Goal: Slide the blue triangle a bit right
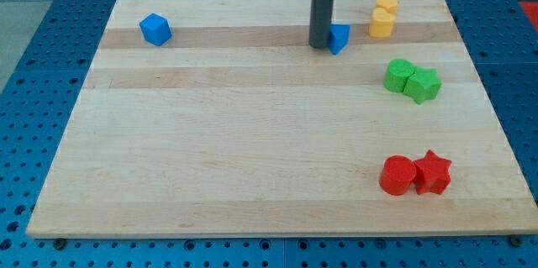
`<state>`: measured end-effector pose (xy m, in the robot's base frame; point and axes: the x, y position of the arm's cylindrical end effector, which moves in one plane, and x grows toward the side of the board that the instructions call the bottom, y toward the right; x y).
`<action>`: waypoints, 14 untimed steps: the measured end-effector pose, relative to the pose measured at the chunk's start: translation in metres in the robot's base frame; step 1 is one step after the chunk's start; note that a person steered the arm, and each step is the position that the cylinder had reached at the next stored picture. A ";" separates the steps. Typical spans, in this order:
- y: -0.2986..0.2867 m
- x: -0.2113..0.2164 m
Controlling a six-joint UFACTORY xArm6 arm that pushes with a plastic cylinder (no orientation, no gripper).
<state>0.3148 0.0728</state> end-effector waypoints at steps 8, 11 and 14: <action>0.018 -0.050; 0.024 -0.030; 0.038 -0.027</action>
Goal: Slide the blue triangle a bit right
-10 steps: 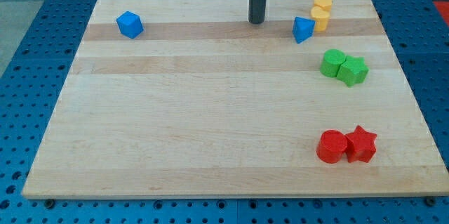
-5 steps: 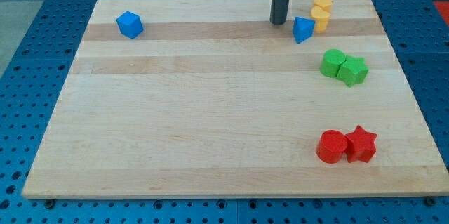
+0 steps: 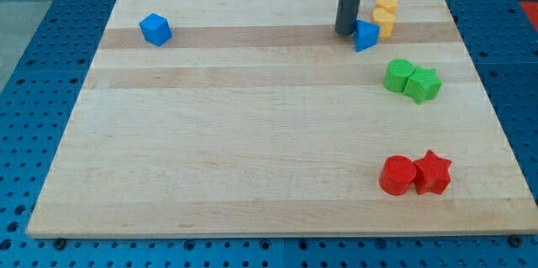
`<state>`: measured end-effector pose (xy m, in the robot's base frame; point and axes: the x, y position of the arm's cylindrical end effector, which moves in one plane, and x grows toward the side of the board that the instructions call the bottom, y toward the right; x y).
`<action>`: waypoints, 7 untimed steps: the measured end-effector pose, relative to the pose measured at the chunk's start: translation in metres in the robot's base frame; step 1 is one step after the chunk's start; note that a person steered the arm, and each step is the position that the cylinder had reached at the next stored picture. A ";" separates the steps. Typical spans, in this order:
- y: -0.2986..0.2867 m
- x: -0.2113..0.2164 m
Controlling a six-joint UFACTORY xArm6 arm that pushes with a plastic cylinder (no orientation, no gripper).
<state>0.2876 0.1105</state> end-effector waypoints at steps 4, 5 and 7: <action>0.009 0.016; 0.011 0.023; 0.021 0.023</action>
